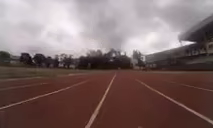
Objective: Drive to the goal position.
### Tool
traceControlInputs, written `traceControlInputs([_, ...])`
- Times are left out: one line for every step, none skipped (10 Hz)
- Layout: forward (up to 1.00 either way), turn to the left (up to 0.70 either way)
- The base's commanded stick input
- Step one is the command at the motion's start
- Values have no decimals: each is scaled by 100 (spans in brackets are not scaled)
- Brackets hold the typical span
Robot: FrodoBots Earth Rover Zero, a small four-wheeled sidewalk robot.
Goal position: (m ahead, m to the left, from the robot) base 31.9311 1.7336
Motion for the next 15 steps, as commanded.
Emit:
traceControlInputs([70, -35])
traceControlInputs([70, -35])
traceControlInputs([70, -35])
traceControlInputs([70, -35])
traceControlInputs([70, -35])
traceControlInputs([70, -35])
traceControlInputs([70, -34])
traceControlInputs([70, -24])
traceControlInputs([70, 0])
traceControlInputs([70, 0])
traceControlInputs([70, 0])
traceControlInputs([70, 0])
traceControlInputs([70, 0])
traceControlInputs([70, 0])
traceControlInputs([70, 0])
